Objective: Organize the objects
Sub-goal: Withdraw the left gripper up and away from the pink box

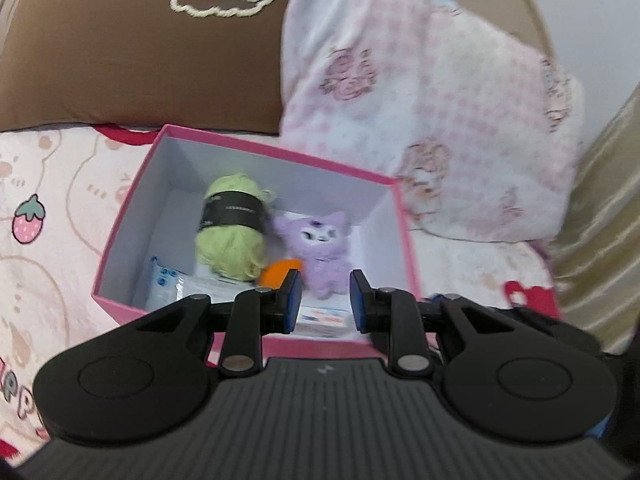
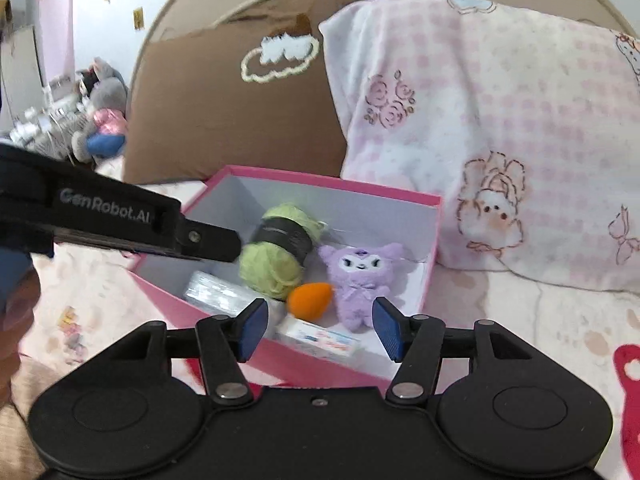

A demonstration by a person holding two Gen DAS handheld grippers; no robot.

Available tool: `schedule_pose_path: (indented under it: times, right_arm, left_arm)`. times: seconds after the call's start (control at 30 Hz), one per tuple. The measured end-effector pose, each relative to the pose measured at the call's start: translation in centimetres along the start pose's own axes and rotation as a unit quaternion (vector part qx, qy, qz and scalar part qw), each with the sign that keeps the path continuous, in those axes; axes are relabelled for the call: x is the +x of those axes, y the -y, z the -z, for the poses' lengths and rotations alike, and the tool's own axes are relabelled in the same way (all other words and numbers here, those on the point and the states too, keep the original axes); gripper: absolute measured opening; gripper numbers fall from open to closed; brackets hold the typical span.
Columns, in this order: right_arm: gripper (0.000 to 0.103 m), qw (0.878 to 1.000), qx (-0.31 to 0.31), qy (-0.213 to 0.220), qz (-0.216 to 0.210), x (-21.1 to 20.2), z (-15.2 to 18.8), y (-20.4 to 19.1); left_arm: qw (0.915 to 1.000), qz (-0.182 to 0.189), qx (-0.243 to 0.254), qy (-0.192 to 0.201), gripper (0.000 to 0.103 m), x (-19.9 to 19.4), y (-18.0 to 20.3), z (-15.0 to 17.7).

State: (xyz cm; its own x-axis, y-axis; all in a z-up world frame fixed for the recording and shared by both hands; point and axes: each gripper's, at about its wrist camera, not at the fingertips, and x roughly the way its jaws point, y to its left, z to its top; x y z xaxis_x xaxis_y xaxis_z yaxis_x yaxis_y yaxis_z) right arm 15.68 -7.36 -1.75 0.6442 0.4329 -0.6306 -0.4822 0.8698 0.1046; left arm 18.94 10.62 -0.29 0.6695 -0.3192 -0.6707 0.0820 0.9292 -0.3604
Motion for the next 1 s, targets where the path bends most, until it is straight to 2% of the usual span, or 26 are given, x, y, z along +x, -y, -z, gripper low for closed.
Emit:
schedule_pose_path:
  times: [0.07, 0.2, 0.33, 0.5, 0.57, 0.73, 1.0]
  right_arm:
    - [0.067, 1.000, 0.001, 0.002, -0.016, -1.2, -0.4, -0.3]
    - [0.068, 1.000, -0.014, 0.003, 0.002, -3.8, -0.9, -1.2]
    - [0.069, 1.000, -0.017, -0.005, -0.025, -6.3, -0.7, -1.5]
    - [0.072, 1.000, 0.011, -0.001, -0.008, -8.7, -0.1, -1.4]
    - [0.073, 1.000, 0.024, 0.002, -0.004, -9.6, 0.3, -1.3]
    - [0.079, 0.999, 0.022, 0.027, 0.001, -11.7, 1.8, -1.4]
    - [0.081, 0.998, 0.045, 0.011, 0.039, -12.8, 4.0, -0.7]
  left_arm:
    - [0.9999, -0.009, 0.005, 0.005, 0.025, -1.5, 0.9, 0.1]
    - [0.9998, -0.018, -0.003, 0.001, 0.026, -4.0, 1.7, 0.3]
    - [0.9994, -0.027, 0.021, 0.003, 0.030, -6.2, 2.5, 1.0]
    - [0.9993, -0.025, 0.026, 0.005, 0.035, -8.2, 3.4, 2.1]
    - [0.9994, -0.024, 0.026, 0.002, 0.041, -8.6, 3.6, 2.7]
    - [0.9990, -0.034, 0.024, -0.016, 0.046, -8.7, 3.9, 4.4]
    - [0.9975, -0.049, 0.028, -0.042, 0.051, -8.4, 4.2, 6.9]
